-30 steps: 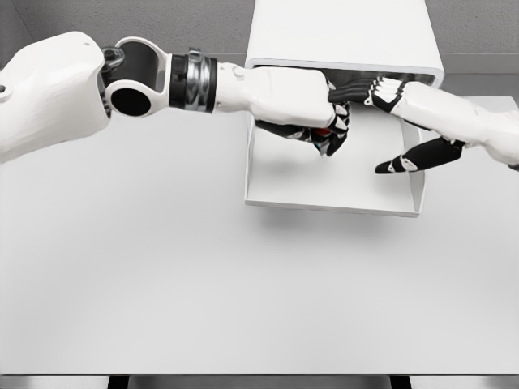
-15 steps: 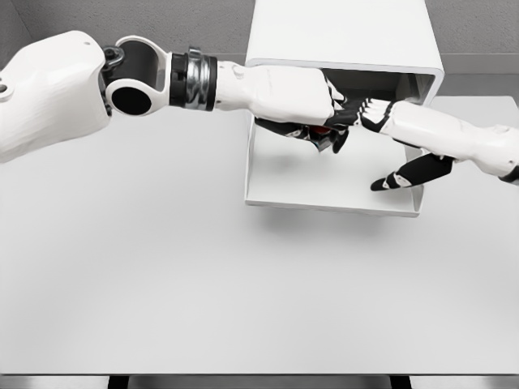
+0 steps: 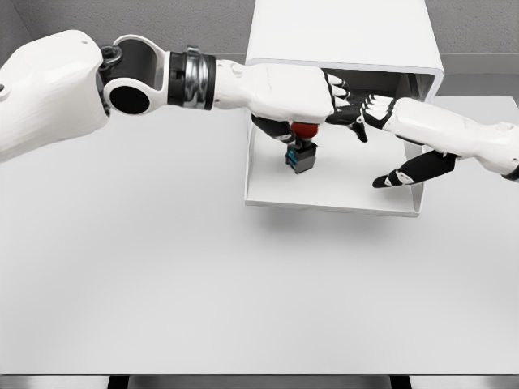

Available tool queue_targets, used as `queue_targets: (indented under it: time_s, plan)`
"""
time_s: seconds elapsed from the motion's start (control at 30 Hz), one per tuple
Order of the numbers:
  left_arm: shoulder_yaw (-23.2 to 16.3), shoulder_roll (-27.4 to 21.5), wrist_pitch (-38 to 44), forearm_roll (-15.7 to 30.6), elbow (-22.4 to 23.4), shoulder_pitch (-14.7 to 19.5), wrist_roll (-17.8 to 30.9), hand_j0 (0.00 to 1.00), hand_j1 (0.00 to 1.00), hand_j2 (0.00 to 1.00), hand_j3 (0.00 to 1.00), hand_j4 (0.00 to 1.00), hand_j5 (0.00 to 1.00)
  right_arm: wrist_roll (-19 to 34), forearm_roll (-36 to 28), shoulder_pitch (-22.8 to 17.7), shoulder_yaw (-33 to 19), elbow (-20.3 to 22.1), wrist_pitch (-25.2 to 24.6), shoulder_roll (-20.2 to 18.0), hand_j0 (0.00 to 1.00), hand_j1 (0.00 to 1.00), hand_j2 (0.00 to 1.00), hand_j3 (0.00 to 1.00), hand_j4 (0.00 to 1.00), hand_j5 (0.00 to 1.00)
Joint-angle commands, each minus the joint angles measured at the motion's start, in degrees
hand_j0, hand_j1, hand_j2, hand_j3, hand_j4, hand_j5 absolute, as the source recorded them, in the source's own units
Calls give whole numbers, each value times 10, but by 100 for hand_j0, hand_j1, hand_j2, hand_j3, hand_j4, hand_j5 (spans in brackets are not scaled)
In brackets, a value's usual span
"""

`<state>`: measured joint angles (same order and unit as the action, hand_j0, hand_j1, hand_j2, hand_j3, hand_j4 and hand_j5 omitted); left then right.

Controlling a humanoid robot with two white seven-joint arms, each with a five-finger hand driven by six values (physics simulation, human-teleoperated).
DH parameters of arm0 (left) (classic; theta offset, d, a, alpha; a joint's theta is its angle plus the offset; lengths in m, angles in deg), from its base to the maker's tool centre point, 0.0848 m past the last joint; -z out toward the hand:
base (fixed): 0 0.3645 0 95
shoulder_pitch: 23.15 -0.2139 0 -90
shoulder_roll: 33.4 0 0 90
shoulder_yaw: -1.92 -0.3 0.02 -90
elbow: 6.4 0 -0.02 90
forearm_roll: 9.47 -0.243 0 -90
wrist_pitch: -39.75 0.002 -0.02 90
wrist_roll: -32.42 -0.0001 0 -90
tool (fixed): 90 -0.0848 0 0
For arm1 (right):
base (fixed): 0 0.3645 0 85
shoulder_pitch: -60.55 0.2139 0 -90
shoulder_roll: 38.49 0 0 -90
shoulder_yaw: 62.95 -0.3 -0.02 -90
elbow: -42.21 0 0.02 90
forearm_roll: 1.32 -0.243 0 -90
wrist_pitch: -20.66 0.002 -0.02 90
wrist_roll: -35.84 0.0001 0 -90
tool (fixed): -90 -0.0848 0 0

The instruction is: Slide open multi-storey tabletop storage cabinets and put open load switch and slide close multi-storey tabletop storage cabinets

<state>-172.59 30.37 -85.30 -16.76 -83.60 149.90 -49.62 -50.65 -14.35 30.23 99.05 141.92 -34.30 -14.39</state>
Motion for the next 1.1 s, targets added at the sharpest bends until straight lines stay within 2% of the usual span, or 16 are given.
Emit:
queue_targets:
  time_s: [0.0,0.1,0.17,0.2,0.6,0.8,0.93,1.07]
  plan:
    - [3,-1,0,4,-1,0,-1,96,96,96,96,96,96,-1,-4,0,-1,0,0,0,100,100,100,100,100,100]
    - [2,-5,0,4,-8,-1,-1,98,98,98,98,98,98,0,-4,-4,-4,-1,0,-23,100,100,100,100,100,100]
    - [1,-5,0,4,-8,-1,-1,99,99,99,99,99,99,0,-4,-4,-5,-1,0,-25,94,94,94,94,94,94]
    - [1,-6,0,4,-8,-1,-1,100,100,100,100,100,100,1,-4,-4,-10,-2,0,-33,94,94,94,94,94,94]
    - [0,-43,0,8,-70,-3,-1,100,100,100,100,100,100,-1,-4,-5,-8,-2,0,-27,95,95,95,95,95,95]
    - [3,-81,0,11,-124,-3,-11,100,100,100,100,100,100,-1,-4,-5,-8,-1,0,-27,95,95,95,95,95,95]
    - [7,-95,0,22,-134,3,-11,100,100,100,100,100,100,-1,-4,-5,-10,-2,0,-28,95,95,95,95,95,95]
    - [8,-150,0,26,-174,13,-13,100,100,100,100,100,100,-1,-4,-5,-10,-2,0,-27,95,95,95,95,95,95]
